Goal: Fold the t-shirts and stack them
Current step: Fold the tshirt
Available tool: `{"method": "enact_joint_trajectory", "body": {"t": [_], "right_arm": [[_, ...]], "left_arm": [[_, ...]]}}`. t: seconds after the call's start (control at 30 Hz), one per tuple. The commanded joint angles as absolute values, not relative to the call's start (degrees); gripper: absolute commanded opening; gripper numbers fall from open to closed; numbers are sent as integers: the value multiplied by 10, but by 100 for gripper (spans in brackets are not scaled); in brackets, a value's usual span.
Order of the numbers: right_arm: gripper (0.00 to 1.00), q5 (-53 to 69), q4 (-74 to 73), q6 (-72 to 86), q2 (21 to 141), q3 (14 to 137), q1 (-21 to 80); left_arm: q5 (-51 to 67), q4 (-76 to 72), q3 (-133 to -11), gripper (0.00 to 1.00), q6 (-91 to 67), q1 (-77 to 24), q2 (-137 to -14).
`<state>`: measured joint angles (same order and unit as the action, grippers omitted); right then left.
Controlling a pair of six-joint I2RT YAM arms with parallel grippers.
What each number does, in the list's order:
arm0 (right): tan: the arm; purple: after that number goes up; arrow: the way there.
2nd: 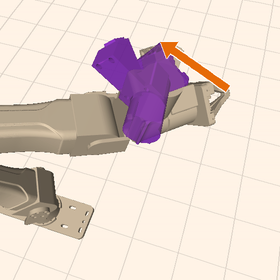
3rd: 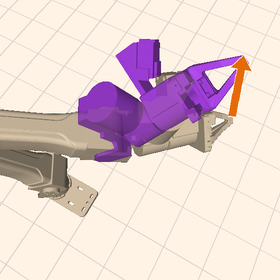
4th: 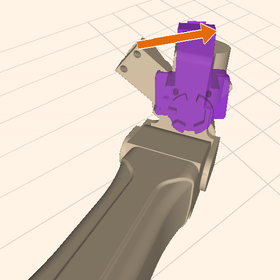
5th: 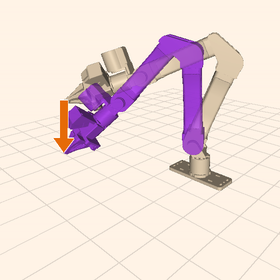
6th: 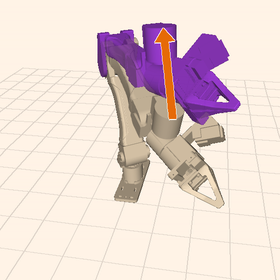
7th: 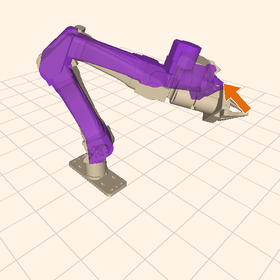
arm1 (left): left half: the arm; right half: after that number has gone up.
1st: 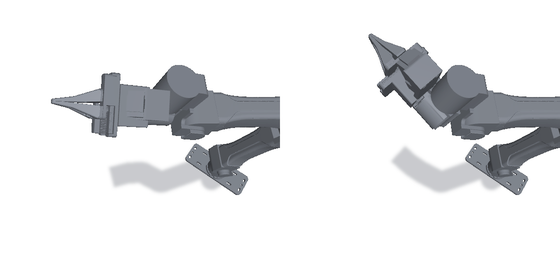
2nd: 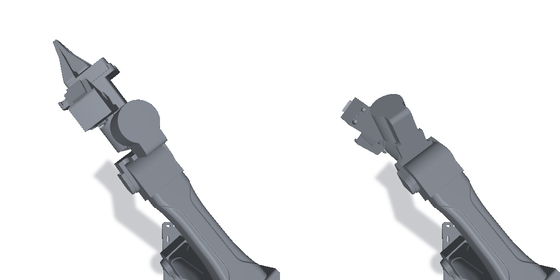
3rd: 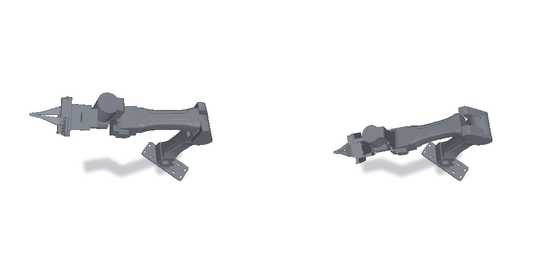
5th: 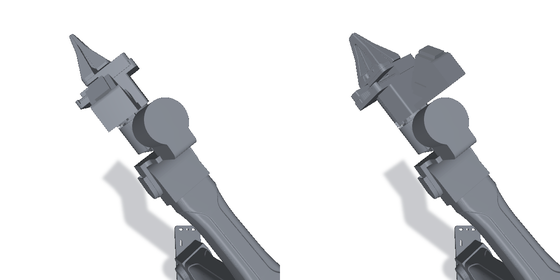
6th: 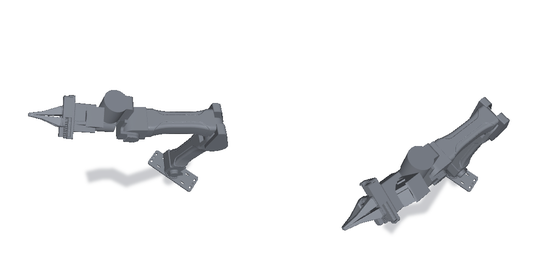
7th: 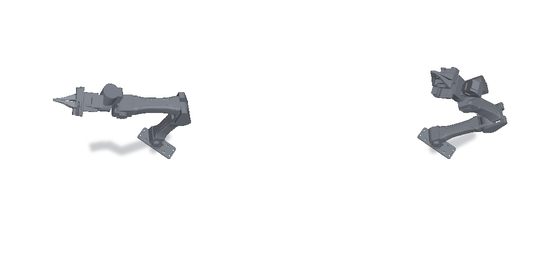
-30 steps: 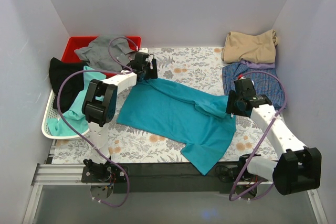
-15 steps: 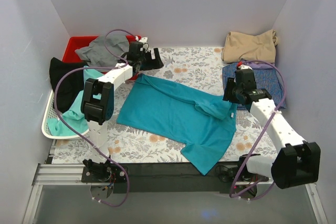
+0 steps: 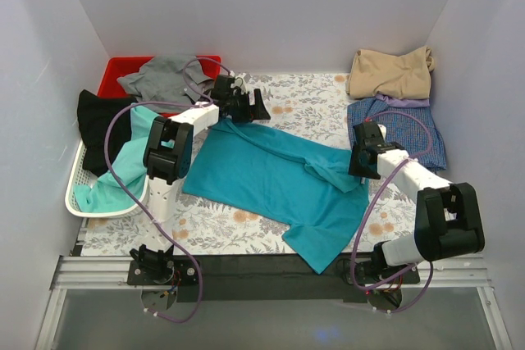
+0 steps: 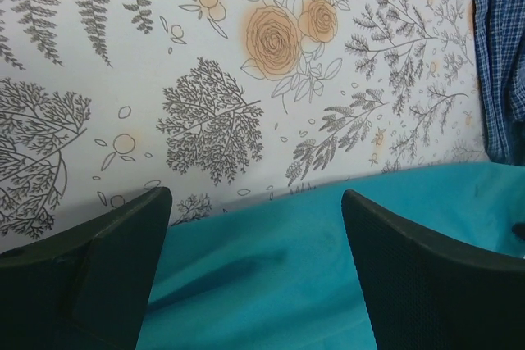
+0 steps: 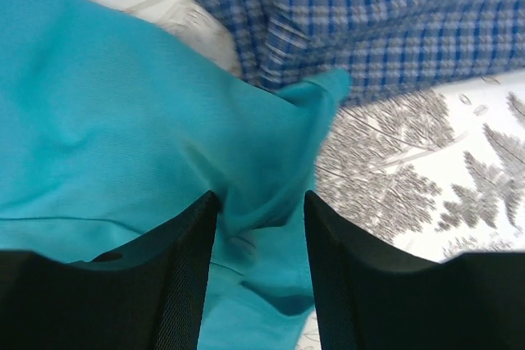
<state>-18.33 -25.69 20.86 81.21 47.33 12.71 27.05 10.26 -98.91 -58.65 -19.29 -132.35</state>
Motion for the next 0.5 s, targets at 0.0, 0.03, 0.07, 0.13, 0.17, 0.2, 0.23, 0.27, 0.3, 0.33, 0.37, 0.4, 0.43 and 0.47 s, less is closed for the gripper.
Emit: {"method": "enact_joint_trajectory", "body": {"t": [0.0, 0.03, 0.07, 0.13, 0.17, 0.2, 0.23, 0.27, 0.3, 0.33, 0.37, 0.4, 0.43, 0.47], "right_arm": [[52, -260, -263, 211, 805, 452, 123], [53, -269, -276, 209, 809, 450, 120], [53, -278, -283, 210, 814, 447, 120], [53, -300, -276, 213, 818, 439, 118], [53, -308, -271, 214, 818, 437, 118], [53, -312, -265, 213, 821, 439, 114], [53, -311, -257, 214, 822, 443, 114], [53, -309, -255, 212, 821, 448, 114], [53, -306, -254, 213, 817, 463, 114], [53, -302, -251, 206, 811, 468, 114], [54, -300, -250, 203, 805, 475, 114], [54, -295, -250, 201, 786, 486, 114], [55, -290, -250, 195, 774, 490, 114], [56, -286, -250, 193, 762, 495, 114]], "left_arm": [[211, 171, -976, 86, -562, -191, -1350], [183, 171, -973, 86, -559, -191, -1353], [175, 174, -976, 86, -556, -190, -1354], [150, 178, -978, 87, -552, -189, -1355], [145, 178, -978, 87, -553, -189, -1354], [143, 175, -979, 88, -552, -187, -1351], [147, 174, -982, 88, -551, -187, -1349], [154, 175, -987, 88, -549, -186, -1348], [158, 174, -990, 88, -549, -186, -1346], [163, 174, -991, 88, -551, -186, -1338], [171, 172, -989, 88, -552, -185, -1332], [176, 170, -989, 88, -552, -186, -1326], [181, 169, -988, 88, -551, -186, -1316], [189, 169, -990, 88, -551, -186, -1310]]}}
